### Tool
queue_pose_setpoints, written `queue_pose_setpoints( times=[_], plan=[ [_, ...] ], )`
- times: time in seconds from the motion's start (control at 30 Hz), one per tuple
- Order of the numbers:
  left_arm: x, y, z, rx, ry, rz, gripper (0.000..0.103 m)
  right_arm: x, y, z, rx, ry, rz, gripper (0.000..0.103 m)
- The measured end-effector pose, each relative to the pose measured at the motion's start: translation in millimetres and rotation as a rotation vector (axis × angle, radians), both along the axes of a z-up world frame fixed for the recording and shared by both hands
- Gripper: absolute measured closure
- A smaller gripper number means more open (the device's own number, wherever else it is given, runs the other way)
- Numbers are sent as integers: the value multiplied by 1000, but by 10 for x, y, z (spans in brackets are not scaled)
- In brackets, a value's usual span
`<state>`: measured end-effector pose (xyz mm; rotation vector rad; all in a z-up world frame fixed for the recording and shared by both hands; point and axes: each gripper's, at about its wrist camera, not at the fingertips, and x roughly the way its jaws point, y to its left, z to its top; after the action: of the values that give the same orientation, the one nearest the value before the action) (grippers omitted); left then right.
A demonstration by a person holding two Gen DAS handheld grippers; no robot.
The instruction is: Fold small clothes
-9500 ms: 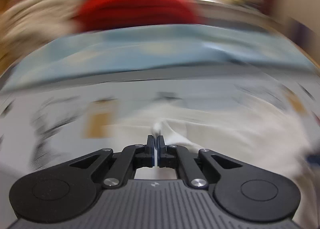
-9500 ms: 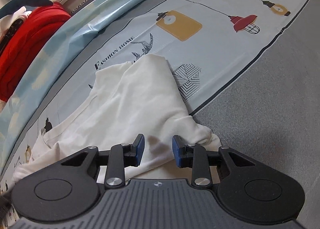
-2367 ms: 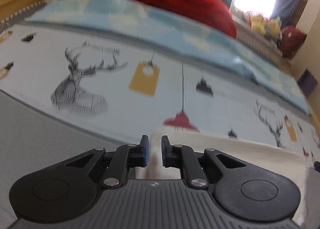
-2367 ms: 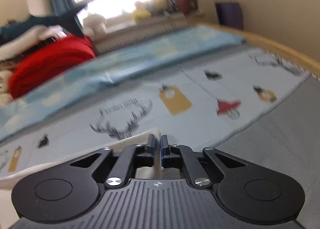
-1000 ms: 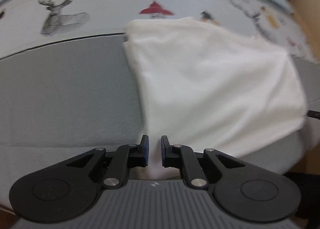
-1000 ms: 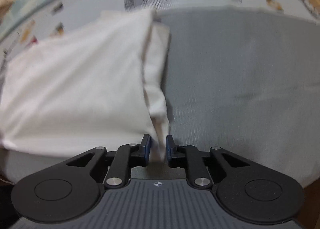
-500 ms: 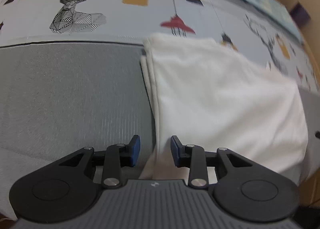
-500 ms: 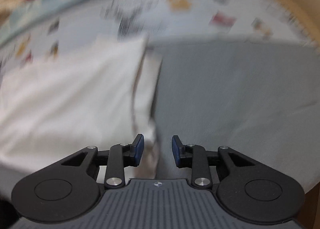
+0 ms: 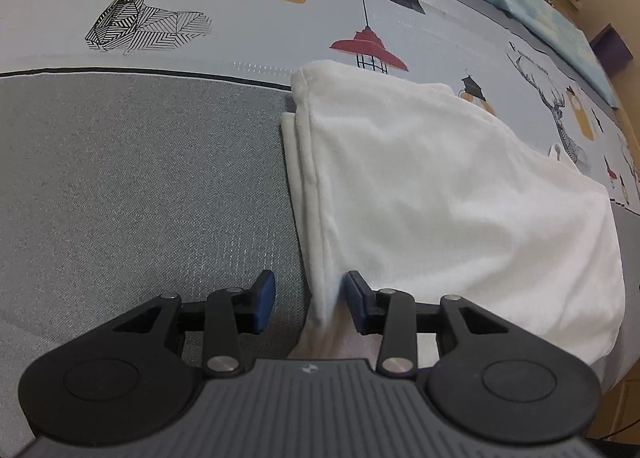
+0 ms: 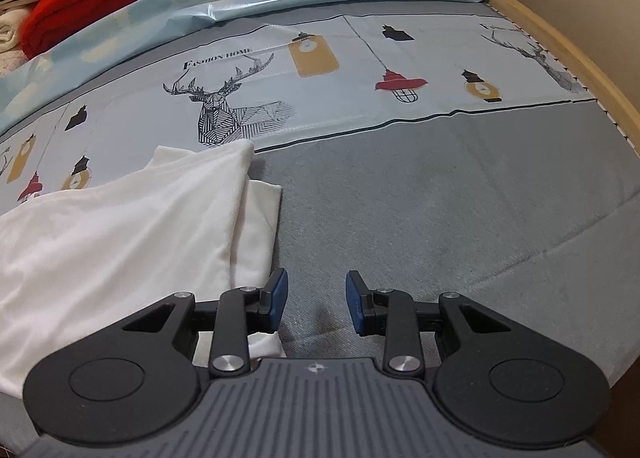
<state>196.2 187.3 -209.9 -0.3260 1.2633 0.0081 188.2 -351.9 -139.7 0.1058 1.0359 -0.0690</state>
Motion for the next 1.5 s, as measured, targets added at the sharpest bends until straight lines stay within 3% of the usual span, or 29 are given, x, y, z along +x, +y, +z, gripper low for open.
queue_pose_setpoints(
  times=[0.4,0.43,0.47,0.5,0.63,0.73,0.77,0.87,0.93,1.07,1.17,1.4,1.5],
  plan=[
    [-32,108,-37,-97,-5,62,60,32,125,3,-18,-9,11,70],
    [-32,106,-39,-97,-6,59,63,32,127,5,-19,-10,11,70],
    [-34,96,-40,-109,-7,47,84,33,126,5,-20,-11,8,70],
    [-36,77,-45,-135,-7,31,92,37,129,6,-20,-9,4,70],
    [-59,-27,49,-71,-41,-36,96,75,181,51,-3,-26,-16,70],
    [-92,119,194,-71,-73,14,98,110,262,96,15,-44,-30,70],
    [-108,168,265,-28,-78,33,98,123,289,114,23,-52,-33,70],
    [-175,146,419,330,-42,5,100,160,390,168,42,-74,-41,70],
    [-211,189,449,386,-10,9,100,183,456,204,52,-86,-42,70],
    [-234,245,584,300,-10,41,100,202,542,296,79,-117,-33,70],
    [-159,106,836,112,-77,63,100,181,556,359,92,-137,-21,70],
    [103,-1125,1430,-177,-235,-94,100,103,375,436,106,-166,-33,70],
    [240,-1544,1506,-197,-261,-94,100,85,310,413,106,-159,-45,70]
  ],
)
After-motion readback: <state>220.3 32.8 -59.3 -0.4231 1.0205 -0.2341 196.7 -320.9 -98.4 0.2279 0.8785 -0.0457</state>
